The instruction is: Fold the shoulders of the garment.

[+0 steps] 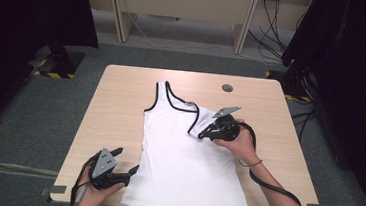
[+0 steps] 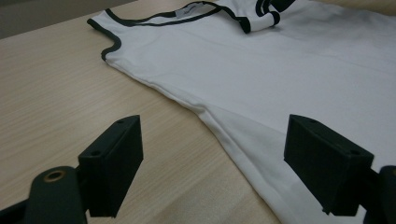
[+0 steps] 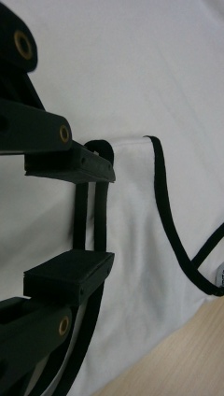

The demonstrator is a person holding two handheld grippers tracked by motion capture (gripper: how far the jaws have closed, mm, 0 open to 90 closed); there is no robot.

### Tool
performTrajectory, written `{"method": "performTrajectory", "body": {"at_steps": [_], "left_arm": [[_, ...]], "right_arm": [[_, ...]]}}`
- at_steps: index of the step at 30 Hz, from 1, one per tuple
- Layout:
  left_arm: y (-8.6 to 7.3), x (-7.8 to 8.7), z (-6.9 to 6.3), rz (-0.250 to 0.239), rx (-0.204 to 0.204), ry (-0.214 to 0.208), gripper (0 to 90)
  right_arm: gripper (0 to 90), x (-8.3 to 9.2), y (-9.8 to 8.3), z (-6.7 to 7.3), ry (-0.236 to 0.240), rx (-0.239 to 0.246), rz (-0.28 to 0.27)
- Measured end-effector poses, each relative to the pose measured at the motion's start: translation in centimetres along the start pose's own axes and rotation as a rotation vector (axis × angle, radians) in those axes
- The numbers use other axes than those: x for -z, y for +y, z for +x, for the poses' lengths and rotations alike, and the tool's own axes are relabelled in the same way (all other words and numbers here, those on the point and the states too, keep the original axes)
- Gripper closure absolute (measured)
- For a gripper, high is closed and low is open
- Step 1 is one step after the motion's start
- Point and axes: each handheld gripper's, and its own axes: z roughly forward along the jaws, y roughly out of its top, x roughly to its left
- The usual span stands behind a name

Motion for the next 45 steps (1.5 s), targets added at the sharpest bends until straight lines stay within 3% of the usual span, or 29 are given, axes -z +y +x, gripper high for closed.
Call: {"method": "performTrajectory", "body": {"at_steps": [27, 32, 45], "left_arm": [[0.0, 0.0, 0.0, -0.002, 0.003, -0.002, 18.4], [0.1, -0.1, 0.0, -0.013, 0.015, -0.011, 17.9], [1.8, -0.4, 0.5, -0.030, -0.016, -0.010, 17.6]], "right_arm": [[47.2, 4.9, -3.5, -1.1, -0.069, -0.060, -0.049], [46.8, 5.8, -4.8, -1.2, -0.078, -0.079, -0.070], [43.0, 8.4, -8.2, -1.8, -0.108, -0.141, -0.101]]}}
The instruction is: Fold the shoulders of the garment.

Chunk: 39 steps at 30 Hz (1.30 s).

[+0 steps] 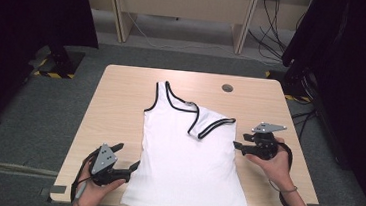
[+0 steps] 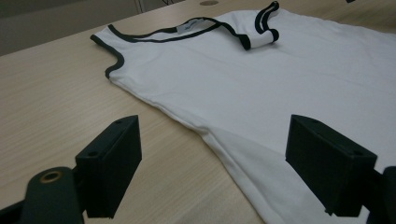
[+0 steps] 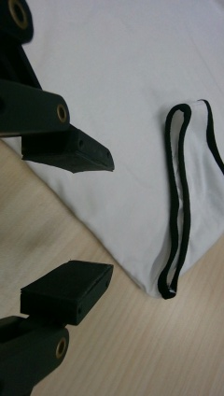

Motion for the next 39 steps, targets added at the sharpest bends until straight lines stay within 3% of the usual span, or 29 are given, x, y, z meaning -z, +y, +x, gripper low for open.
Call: {"method": "performTrajectory", "body": {"at_steps": [8, 19, 27, 39], "left_arm": [[2.2, -2.2, 0.7, -0.016, -0.043, -0.008, 18.0], [4.9, -5.5, 2.7, -0.013, -0.050, 0.000, 18.6], [6.1, -8.4, 5.0, 0.024, -0.047, 0.019, 19.7], [7.9, -13.2, 8.8, 0.098, -0.054, 0.074, 21.4]], "right_arm": [[39.4, 1.3, -2.3, -0.1, 0.000, -0.054, -0.007], [36.6, 2.9, -4.8, -0.3, 0.004, -0.113, -0.037], [31.9, 4.1, -6.5, -0.9, -0.001, -0.170, -0.068], [31.6, 4.9, -8.1, -0.6, -0.043, -0.182, -0.102]]}}
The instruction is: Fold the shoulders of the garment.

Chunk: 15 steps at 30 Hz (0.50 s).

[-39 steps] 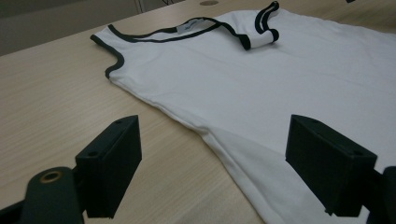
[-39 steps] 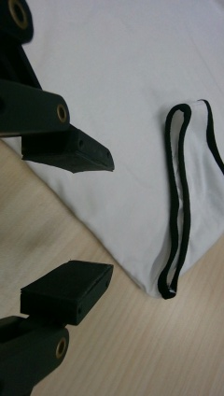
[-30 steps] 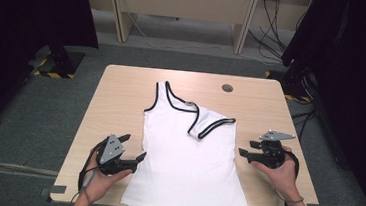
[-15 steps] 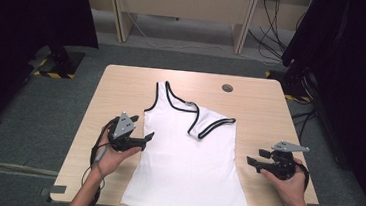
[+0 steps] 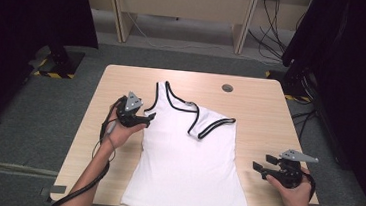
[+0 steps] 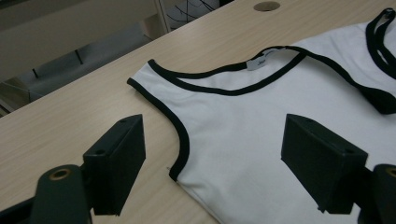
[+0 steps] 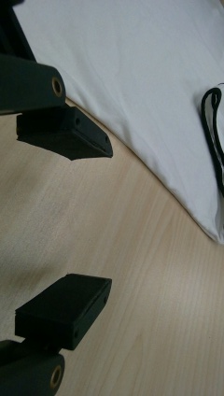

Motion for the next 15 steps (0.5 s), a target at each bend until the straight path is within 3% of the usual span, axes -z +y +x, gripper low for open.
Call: {"method": "performTrajectory", "body": {"at_steps": [4, 9, 15], "left_arm": [[0.8, -1.7, 1.1, 0.032, -0.002, 0.010, 22.5], [1.4, -3.8, 2.2, 0.051, 0.049, 0.004, 23.2], [1.8, -6.0, 3.2, 0.079, 0.073, 0.017, 24.9]], "right_arm": [[31.5, 0.2, -0.2, 0.0, -0.001, -0.007, -0.022], [31.5, 0.4, -0.6, -0.3, -0.007, -0.017, -0.040], [31.4, 0.7, -0.9, -0.5, -0.013, -0.022, -0.056]]}}
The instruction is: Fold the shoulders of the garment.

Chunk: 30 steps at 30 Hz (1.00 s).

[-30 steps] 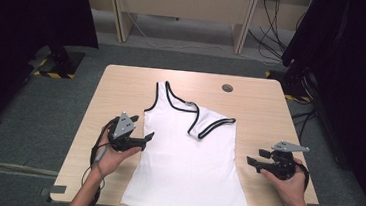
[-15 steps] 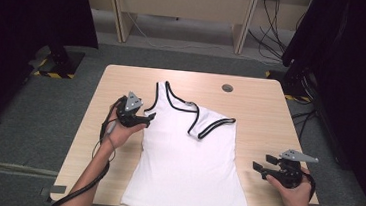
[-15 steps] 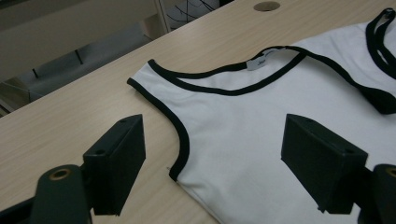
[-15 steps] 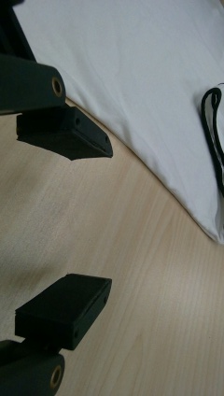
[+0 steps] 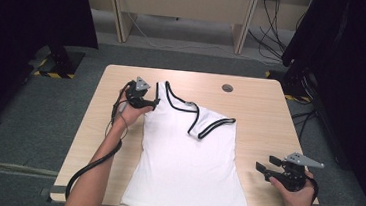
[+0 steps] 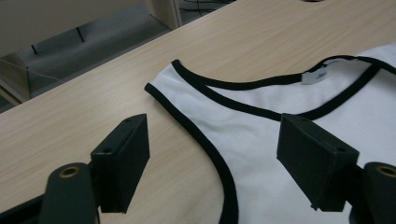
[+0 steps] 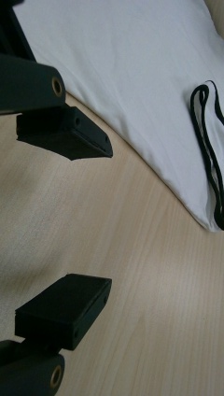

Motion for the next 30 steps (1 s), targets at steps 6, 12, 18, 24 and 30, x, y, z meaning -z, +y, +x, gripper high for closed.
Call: {"method": "performTrajectory", "body": {"at_steps": [6, 12, 18, 24, 30], "left_arm": [[0.4, -1.6, 0.6, 0.027, 0.010, 0.005, 26.8], [0.5, -3.2, 1.1, 0.072, 0.004, 0.010, 31.1], [0.4, -4.5, 1.2, 0.101, 0.023, -0.004, 33.8], [0.3, -5.6, 1.4, 0.123, 0.062, -0.027, 35.0], [0.3, -6.7, 1.6, 0.167, 0.108, -0.059, 36.5]], "right_arm": [[31.3, 0.0, -0.3, 0.0, -0.004, 0.001, -0.002], [31.3, -0.1, -0.4, -0.1, -0.004, 0.004, -0.004], [31.1, -0.1, -0.4, 0.0, 0.000, 0.012, 0.000], [31.1, -0.2, -0.4, 0.0, 0.004, 0.019, 0.005], [31.1, -0.2, -0.3, 0.2, 0.004, 0.028, 0.010]]}}
